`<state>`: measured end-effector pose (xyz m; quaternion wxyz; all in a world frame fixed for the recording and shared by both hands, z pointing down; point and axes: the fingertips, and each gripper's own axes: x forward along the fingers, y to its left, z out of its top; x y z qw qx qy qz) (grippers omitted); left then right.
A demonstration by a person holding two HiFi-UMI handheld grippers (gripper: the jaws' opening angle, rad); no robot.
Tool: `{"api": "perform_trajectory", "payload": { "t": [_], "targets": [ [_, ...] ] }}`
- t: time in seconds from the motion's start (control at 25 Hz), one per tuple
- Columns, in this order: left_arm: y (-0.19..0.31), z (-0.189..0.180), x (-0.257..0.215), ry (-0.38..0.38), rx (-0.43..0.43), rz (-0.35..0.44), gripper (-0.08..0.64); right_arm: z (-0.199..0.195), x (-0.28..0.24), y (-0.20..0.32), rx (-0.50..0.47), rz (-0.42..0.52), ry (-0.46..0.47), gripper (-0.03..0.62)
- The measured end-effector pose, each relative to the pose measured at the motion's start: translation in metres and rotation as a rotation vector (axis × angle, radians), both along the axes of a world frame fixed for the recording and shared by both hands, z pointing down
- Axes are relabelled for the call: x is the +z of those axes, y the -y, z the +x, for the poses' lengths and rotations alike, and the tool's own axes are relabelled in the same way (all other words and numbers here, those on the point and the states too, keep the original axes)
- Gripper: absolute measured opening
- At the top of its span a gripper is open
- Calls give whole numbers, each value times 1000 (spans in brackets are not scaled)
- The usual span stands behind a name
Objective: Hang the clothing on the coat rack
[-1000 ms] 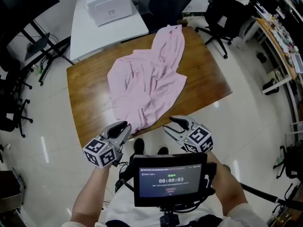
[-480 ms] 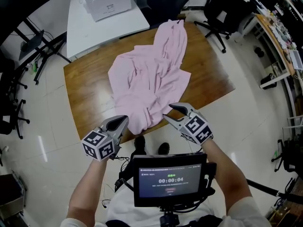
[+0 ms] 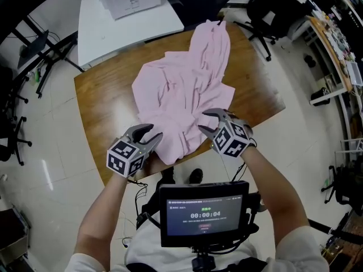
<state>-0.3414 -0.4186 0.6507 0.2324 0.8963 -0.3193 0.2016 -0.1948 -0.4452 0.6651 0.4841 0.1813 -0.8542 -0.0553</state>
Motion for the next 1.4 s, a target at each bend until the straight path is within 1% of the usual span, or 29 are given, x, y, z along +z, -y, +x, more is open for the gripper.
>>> {"api": "perform_trajectory", "payload": {
  "t": [0.12, 0.24, 0.36, 0.44, 0.56, 0.64, 0.76, 0.8, 0.84, 0.88, 1.0, 1.12, 1.28, 1.4],
  "targets": [
    [15, 5, 11, 54, 46, 24, 212, -4, 10, 10, 2, -17, -24, 198],
    [26, 12, 20, 96, 97, 38, 235, -15, 18, 8, -46, -26, -53, 197],
    [31, 18, 22, 85, 122, 33, 235, -34, 15, -4, -119, -38, -46, 198],
    [30, 20, 23, 74, 131, 27, 235, -47, 14, -8, -147, -56, -37, 198],
    [27, 21, 24, 55, 135, 16, 235, -64, 22, -5, -134, -90, -32, 199],
    [26, 23, 23, 40, 130, 9, 232, -72, 35, -1, -103, -127, -65, 193],
    [24, 24, 21, 26, 126, 2, 229, -72, 58, -2, -55, -203, -148, 153],
    [23, 24, 20, 24, 126, 4, 229, -72, 60, -4, -51, -212, -161, 123],
    [23, 24, 19, 23, 126, 7, 226, -73, 58, -6, -54, -213, -164, 38],
    [22, 23, 18, 25, 127, 11, 222, -73, 56, -9, -60, -209, -162, 23],
    [21, 22, 19, 41, 133, 21, 221, -75, 48, -12, -71, -189, -139, 14],
    [21, 23, 19, 77, 142, 56, 221, -83, 28, -17, -69, -165, -73, 12],
    [23, 28, 17, 162, 186, 161, 221, -98, -8, -31, -93, -134, 41, 14],
    [23, 35, 15, 266, 252, 270, 221, -105, -32, -43, -110, -115, 108, 14]
  ]
}}
